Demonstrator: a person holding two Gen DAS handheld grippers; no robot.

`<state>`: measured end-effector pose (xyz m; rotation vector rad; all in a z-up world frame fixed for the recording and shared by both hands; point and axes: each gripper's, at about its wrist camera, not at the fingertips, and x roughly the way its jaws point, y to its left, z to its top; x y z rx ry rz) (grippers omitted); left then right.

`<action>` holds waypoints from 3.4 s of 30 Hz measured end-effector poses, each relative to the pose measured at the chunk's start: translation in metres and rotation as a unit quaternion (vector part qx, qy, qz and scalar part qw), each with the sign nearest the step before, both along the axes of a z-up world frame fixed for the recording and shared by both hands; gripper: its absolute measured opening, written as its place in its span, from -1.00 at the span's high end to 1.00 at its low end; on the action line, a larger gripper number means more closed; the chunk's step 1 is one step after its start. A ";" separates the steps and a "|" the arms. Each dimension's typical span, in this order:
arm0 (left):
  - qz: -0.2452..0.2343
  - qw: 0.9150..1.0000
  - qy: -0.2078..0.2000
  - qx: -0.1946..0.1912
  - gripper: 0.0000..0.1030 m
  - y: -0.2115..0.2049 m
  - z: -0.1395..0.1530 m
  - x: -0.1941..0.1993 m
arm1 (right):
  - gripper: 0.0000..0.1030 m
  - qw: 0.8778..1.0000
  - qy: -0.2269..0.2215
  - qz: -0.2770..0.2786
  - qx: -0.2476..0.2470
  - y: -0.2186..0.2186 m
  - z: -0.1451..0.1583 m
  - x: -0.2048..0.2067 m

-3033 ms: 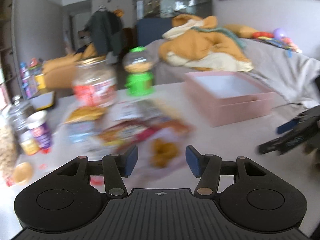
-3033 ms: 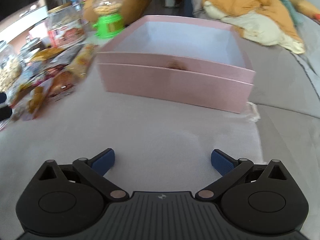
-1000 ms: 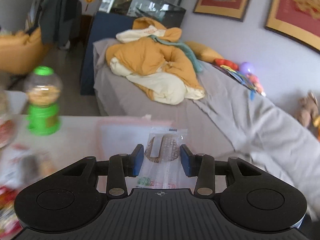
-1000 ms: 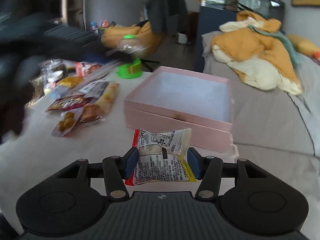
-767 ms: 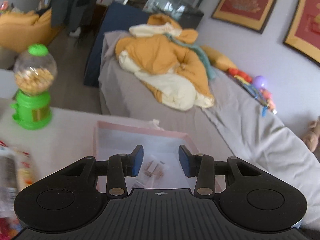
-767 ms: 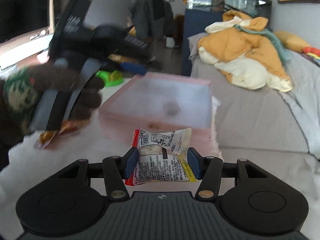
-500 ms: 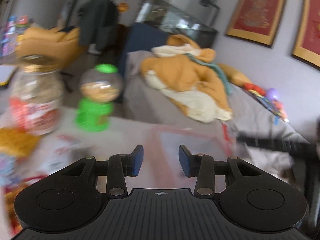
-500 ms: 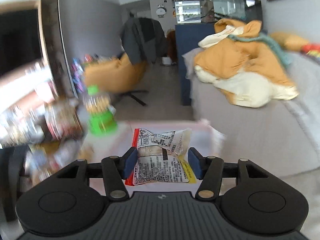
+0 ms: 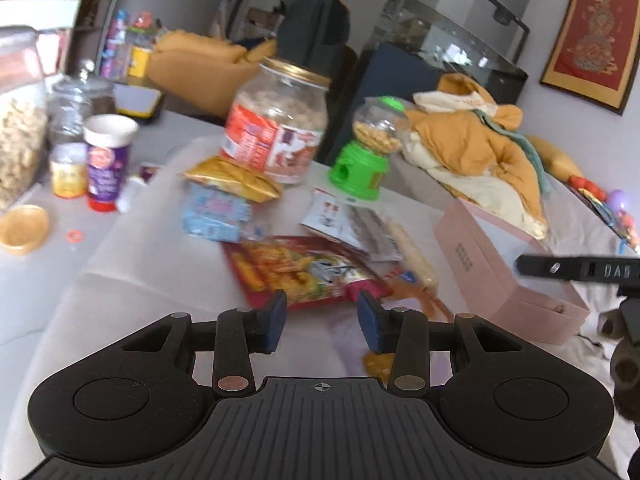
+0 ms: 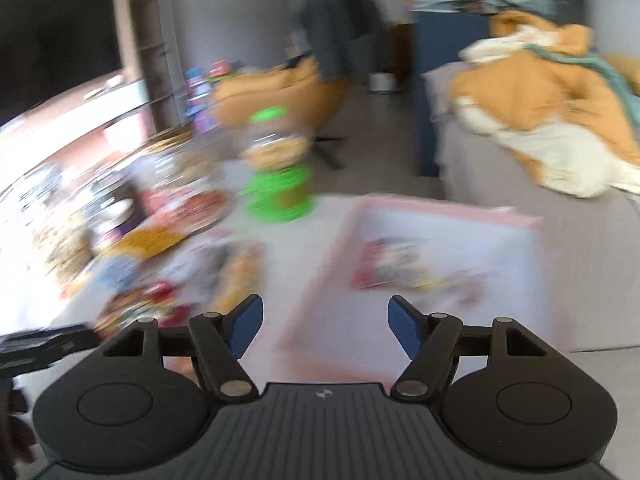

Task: Organize snacks
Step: 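Carry both packets over the pink box and open both tools to drop them, then reach the right tool to the pink pastry tray while the left tool approaches the bread bun, then grasp the wrapped bread bun with the left tool while the right tool grips the pastry tray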

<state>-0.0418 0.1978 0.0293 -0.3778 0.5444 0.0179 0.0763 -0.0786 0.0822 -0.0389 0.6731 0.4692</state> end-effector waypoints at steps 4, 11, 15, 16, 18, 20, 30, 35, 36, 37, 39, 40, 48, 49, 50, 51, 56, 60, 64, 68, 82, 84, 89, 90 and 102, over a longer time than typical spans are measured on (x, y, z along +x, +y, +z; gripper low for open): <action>0.015 1.000 -0.008 0.014 0.15 0.007 0.006 -0.015 | -0.36 0.997 0.029 0.075 -0.009 0.064 -0.016 -0.020; 0.014 1.000 -0.006 -0.019 0.15 0.014 -0.006 -0.021 | -0.17 0.993 0.008 0.095 -0.064 0.127 -0.057 -0.044; -0.017 1.000 -0.002 -0.015 0.15 0.002 -0.010 -0.015 | 0.32 0.990 -0.014 0.104 -0.098 0.124 -0.055 -0.060; -0.028 1.000 -0.003 -0.011 0.15 -0.002 -0.010 -0.013 | 0.32 0.990 -0.008 0.104 -0.094 0.116 -0.054 -0.065; -0.054 0.999 -0.002 0.003 0.15 -0.015 -0.011 -0.007 | 0.33 0.991 -0.008 0.095 -0.097 0.100 -0.055 -0.070; -0.076 0.997 0.002 0.018 0.15 -0.029 -0.010 0.002 | 0.35 0.992 -0.014 0.074 -0.102 0.083 -0.055 -0.073; -0.140 0.983 0.053 0.106 0.15 -0.097 -0.001 0.073 | 0.08 0.997 0.005 -0.029 -0.068 -0.002 -0.064 -0.071; -0.124 0.984 0.048 0.121 0.13 -0.117 -0.004 0.082 | -0.31 0.998 0.007 -0.061 -0.024 -0.018 -0.076 -0.067; -0.116 0.984 0.046 0.126 0.13 -0.120 -0.006 0.083 | -0.33 0.998 0.006 -0.062 -0.021 -0.018 -0.077 -0.066; -0.105 0.984 0.045 0.139 0.12 -0.124 -0.007 0.085 | -0.38 0.998 0.005 -0.063 -0.022 -0.017 -0.078 -0.065; -0.085 0.978 0.049 0.183 0.00 -0.133 -0.008 0.088 | -0.44 0.998 0.010 -0.065 -0.016 -0.019 -0.079 -0.063; -0.079 0.974 0.050 0.208 -0.03 -0.137 -0.008 0.089 | -0.45 0.998 0.015 -0.065 -0.009 -0.021 -0.079 -0.061; -0.035 0.968 0.101 0.228 -0.17 -0.133 0.002 0.091 | -0.47 0.997 0.031 -0.063 0.016 -0.029 -0.080 -0.058; -0.032 0.969 0.111 0.218 -0.16 -0.133 0.004 0.094 | -0.48 0.998 0.029 -0.063 0.012 -0.027 -0.080 -0.058; -0.032 0.970 0.119 0.208 -0.18 -0.133 0.005 0.097 | -0.48 0.998 0.028 -0.064 0.011 -0.027 -0.080 -0.059; -0.032 0.971 0.125 0.200 -0.20 -0.134 0.006 0.100 | -0.48 0.998 0.028 -0.064 0.011 -0.027 -0.080 -0.059; -0.047 0.962 0.137 0.230 -0.30 -0.147 0.001 0.115 | -0.49 0.997 0.028 -0.064 0.012 -0.028 -0.080 -0.059; -0.052 0.957 0.137 0.250 -0.32 -0.136 -0.002 0.109 | -0.49 0.997 0.030 -0.064 0.015 -0.029 -0.080 -0.059; -0.045 0.963 0.129 0.230 -0.32 -0.118 -0.002 0.094 | -0.50 0.997 0.029 -0.064 0.015 -0.029 -0.080 -0.059; -0.063 0.967 0.111 0.221 -0.28 -0.115 -0.003 0.088 | -0.51 0.997 0.029 -0.064 0.014 -0.029 -0.080 -0.059; -0.120 0.988 0.042 0.087 -0.26 -0.082 0.008 0.038 | -0.54 0.997 0.029 -0.063 0.014 -0.029 -0.080 -0.059; -0.070 0.996 0.045 0.040 -0.23 -0.063 0.017 0.033 | -0.54 0.998 0.029 -0.063 0.014 -0.029 -0.080 -0.059; -0.014 0.996 0.084 -0.037 -0.23 -0.037 0.016 0.033 | -0.54 0.997 0.029 -0.063 0.014 -0.029 -0.080 -0.059; -0.017 0.995 0.092 -0.034 -0.23 -0.037 0.014 0.033 | -0.54 0.997 0.029 -0.063 0.014 -0.029 -0.080 -0.059; -0.109 0.972 0.128 0.163 -0.37 -0.129 -0.014 0.045 | -0.55 0.998 0.029 -0.062 0.014 -0.030 -0.080 -0.059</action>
